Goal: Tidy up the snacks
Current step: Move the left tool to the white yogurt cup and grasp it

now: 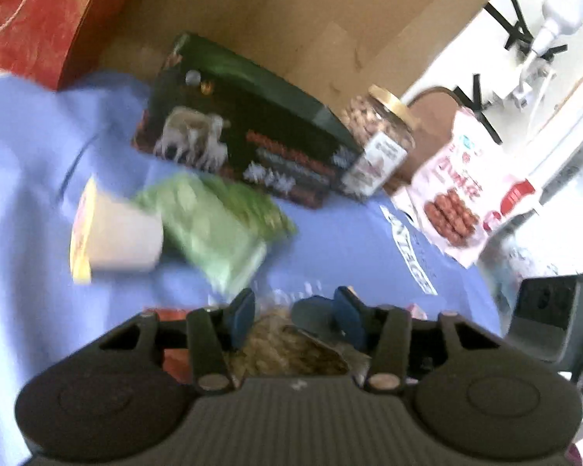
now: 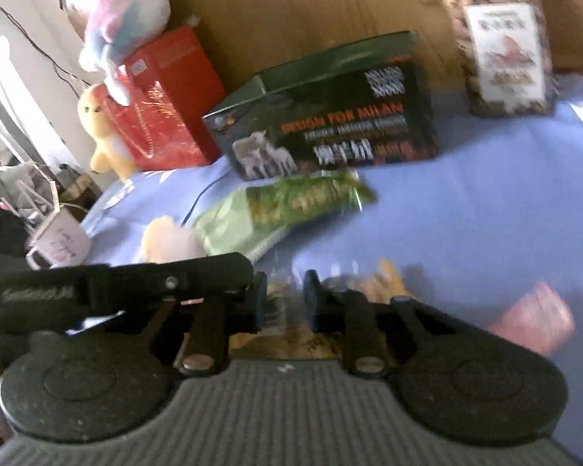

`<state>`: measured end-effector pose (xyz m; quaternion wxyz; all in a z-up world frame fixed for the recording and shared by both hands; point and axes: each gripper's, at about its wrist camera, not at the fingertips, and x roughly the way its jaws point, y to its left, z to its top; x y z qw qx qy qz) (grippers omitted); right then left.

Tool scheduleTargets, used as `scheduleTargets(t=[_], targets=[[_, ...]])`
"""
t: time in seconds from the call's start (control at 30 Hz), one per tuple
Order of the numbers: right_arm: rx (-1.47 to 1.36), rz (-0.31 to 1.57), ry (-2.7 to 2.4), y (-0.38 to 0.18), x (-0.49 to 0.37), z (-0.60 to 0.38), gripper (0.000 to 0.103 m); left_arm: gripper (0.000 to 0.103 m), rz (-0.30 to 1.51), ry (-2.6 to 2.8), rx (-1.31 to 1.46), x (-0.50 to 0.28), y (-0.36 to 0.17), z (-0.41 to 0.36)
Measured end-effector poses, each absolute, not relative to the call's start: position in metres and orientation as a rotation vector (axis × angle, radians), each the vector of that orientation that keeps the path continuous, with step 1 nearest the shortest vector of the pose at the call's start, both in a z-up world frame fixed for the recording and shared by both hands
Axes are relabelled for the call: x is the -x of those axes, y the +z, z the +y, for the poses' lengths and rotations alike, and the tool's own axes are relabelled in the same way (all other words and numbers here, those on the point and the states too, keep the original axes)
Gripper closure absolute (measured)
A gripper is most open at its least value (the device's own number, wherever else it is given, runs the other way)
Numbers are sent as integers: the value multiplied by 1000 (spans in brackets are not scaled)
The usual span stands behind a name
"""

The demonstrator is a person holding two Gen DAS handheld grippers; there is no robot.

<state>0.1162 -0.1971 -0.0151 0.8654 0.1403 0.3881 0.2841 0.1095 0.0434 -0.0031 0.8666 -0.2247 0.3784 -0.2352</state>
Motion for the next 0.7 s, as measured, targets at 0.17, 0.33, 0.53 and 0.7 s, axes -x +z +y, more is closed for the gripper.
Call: scheduleTargets(t=[0.17,0.33,0.53,0.7], targets=[[-261,750,638,-11,-71,-205,80,50,768,-558,384,-64,2,44],[-256,682,630,9,-70,-202,67,41,701,-478,436,-44,18,81],[-194,697,633,24,-140,-172,48,40,670,-238,580,-59,17,134],[-179,816,585,9,-217,-129,48,34,660,-135,614,-81,11,146]])
